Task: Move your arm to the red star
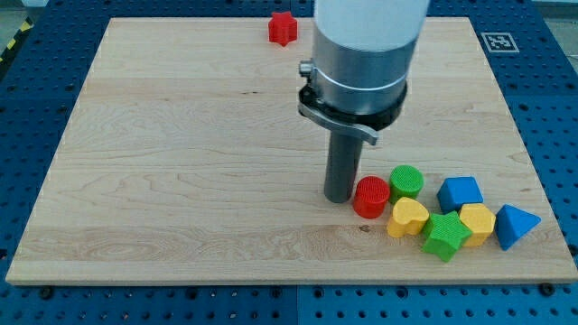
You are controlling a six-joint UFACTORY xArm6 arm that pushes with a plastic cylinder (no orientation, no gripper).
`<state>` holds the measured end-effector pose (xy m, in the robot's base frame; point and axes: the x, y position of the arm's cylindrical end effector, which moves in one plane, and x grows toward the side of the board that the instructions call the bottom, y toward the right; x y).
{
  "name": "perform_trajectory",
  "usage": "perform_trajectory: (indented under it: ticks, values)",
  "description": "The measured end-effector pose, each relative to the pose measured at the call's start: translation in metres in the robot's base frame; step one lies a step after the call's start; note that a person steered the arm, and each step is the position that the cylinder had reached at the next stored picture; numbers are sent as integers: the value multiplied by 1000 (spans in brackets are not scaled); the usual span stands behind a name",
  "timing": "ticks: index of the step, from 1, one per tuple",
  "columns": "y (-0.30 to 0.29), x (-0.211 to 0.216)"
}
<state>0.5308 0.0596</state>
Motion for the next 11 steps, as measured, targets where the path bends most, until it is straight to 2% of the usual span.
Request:
perform_trajectory:
  ticks: [2,3,4,5,8,10,11]
  values:
    - [44,5]
    - [41,5]
    - [-3,5]
    - [-39,-38]
    - [-146,-222]
    - [-158,-337]
    - [-149,-338]
